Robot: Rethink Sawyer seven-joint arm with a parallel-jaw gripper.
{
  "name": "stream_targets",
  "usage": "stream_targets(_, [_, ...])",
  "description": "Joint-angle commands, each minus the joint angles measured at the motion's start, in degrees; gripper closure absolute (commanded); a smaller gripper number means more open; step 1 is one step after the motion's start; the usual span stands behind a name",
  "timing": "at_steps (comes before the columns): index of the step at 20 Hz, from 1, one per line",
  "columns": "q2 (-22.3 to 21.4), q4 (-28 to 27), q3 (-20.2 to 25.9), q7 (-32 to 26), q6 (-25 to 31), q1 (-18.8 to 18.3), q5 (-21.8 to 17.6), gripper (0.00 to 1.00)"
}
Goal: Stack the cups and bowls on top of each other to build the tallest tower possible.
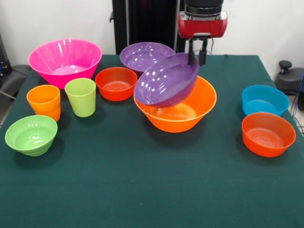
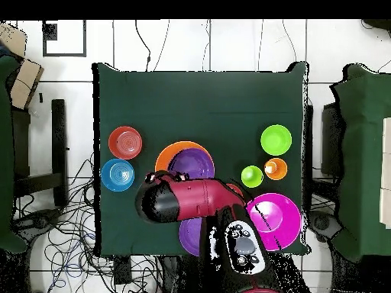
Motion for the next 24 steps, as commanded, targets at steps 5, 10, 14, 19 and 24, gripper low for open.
stream_targets(5, [2.44, -0.34, -1.2, 6.45, -1.26, 1.61, -1.06, 0.0])
stream_targets(10, [2.34, -0.03, -1.09, 6.34, -1.54, 1.5, -0.89, 0.0])
stream_targets(14, [2.79, -0.33, -0.93, 6.63, -1.09, 1.42, -0.01, 0.0])
stream_targets(19, [2.94, -1.39, -0.72, 6.67, -0.23, 1.5, 0.86, 0.0])
stream_targets(24, [4.38, -9.82, 2.36, -2.0, 5.91, -4.02, -0.54, 0.0])
